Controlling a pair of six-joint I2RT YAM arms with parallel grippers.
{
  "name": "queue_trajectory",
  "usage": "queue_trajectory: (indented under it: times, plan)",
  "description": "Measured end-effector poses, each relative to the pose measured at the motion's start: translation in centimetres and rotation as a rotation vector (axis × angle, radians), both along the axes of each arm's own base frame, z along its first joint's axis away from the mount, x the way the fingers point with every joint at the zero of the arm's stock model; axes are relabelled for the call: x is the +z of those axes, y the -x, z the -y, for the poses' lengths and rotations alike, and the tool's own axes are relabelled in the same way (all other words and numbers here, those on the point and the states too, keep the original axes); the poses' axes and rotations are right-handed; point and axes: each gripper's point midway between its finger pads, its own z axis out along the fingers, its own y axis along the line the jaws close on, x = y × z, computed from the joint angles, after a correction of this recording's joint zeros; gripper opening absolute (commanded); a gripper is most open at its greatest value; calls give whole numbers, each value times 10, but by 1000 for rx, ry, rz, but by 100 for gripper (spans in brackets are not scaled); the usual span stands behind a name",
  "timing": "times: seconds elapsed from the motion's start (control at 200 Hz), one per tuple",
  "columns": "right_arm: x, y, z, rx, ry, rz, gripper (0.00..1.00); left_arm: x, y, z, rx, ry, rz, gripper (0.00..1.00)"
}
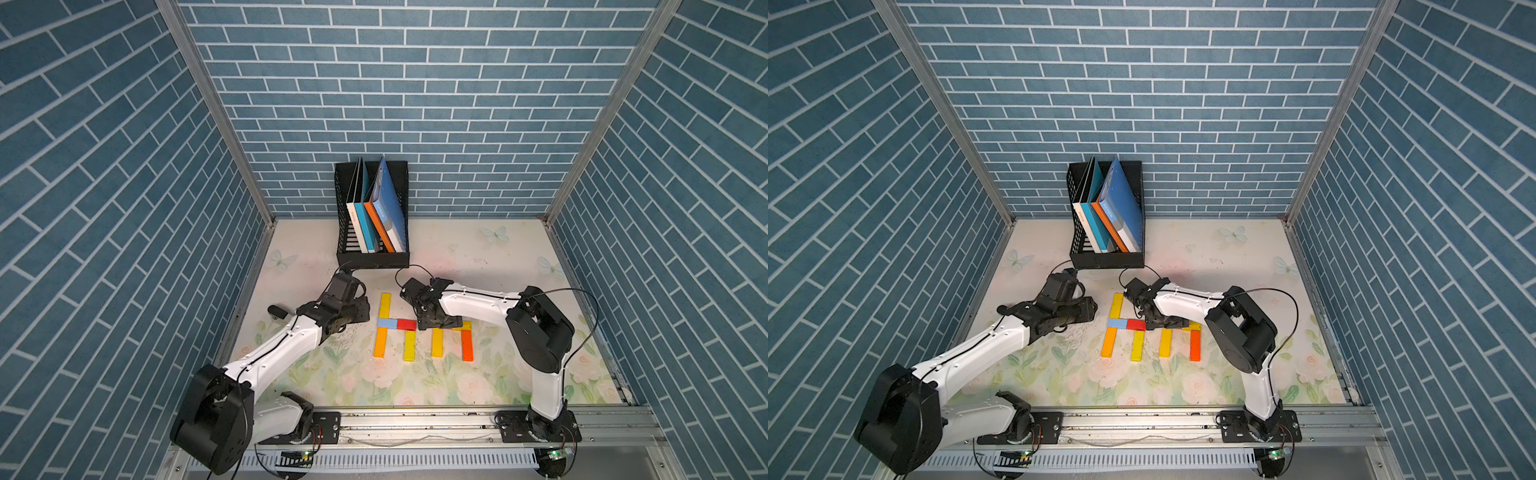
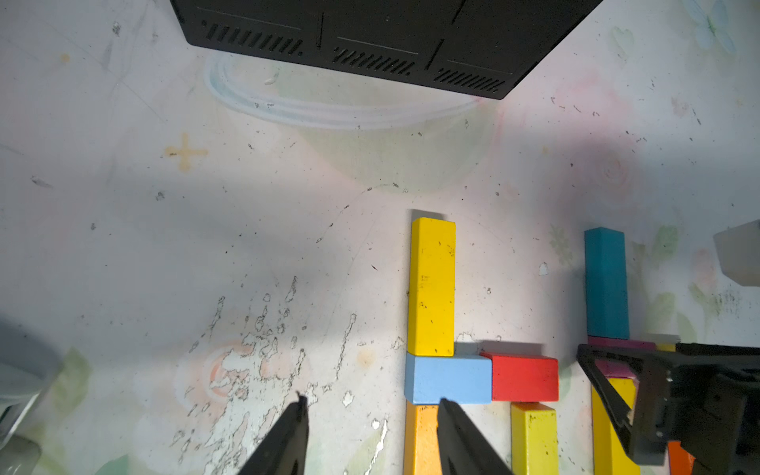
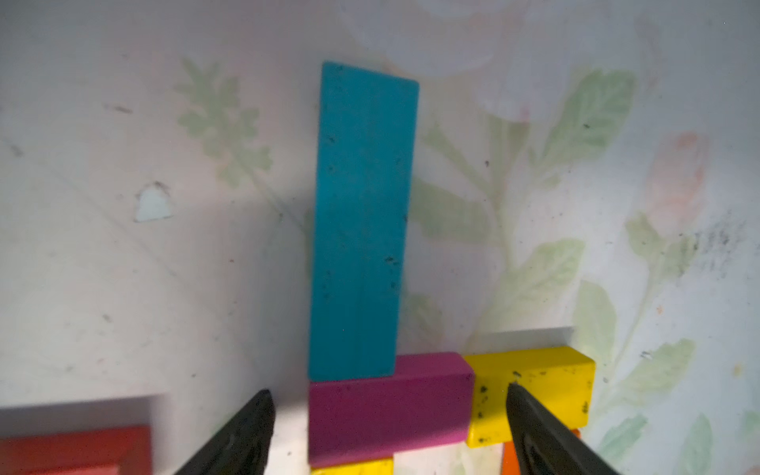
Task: Assemble the letter h with building blocks
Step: Adjust the building block at the center of the board, then reset both arms
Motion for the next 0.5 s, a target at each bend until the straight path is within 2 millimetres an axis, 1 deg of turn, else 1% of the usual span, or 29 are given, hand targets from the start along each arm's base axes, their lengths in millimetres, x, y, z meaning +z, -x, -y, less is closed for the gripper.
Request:
queue_trajectory:
  times: [0.07, 0.1, 0.14, 0.17, 0.23, 0.27, 0.32, 0.35, 0.395, 0.43, 0.45, 0.46, 0.48, 0.495, 0.5]
  plan:
    - [7, -2, -9, 7, -50, 12, 89, 0, 0, 0, 0, 0, 0, 54]
    - [13, -3, -12, 8, -76, 24, 89, 0, 0, 0, 0, 0, 0, 54]
    - [26, -7, -18, 11, -121, 54, 89, 0, 0, 0, 0, 1, 1, 54]
    - [39, -9, -21, 12, -158, 82, 89, 2, 0, 0, 0, 2, 5, 54]
    - [72, -12, -24, 19, -248, 158, 89, 7, 0, 0, 1, 7, 20, 54]
    - [97, -13, -22, 19, -306, 217, 90, 11, -1, -1, 1, 10, 34, 54]
    - [129, -12, -15, 15, -372, 299, 91, 21, -2, -3, 4, 7, 57, 56]
    - [150, -11, -8, 11, -418, 356, 91, 30, -4, -3, 8, 5, 80, 59]
    - [176, -9, 3, -2, -474, 435, 93, 48, -10, -5, 19, 6, 130, 64]
    - [195, -6, 15, -11, -516, 501, 94, 68, -15, -7, 33, 10, 186, 67]
    - [204, -4, 21, -16, -539, 534, 100, 83, -18, -10, 41, 10, 231, 68]
    - [208, -3, 24, -16, -548, 553, 100, 88, -19, -10, 47, 13, 246, 69]
    - [216, -1, 30, -20, -566, 584, 99, 105, -22, -13, 62, 16, 296, 70]
    - [222, 1, 36, -14, -576, 615, 99, 113, -23, -15, 73, 19, 321, 72]
    - [223, 1, 38, -14, -577, 621, 99, 119, -24, -16, 80, 22, 338, 72]
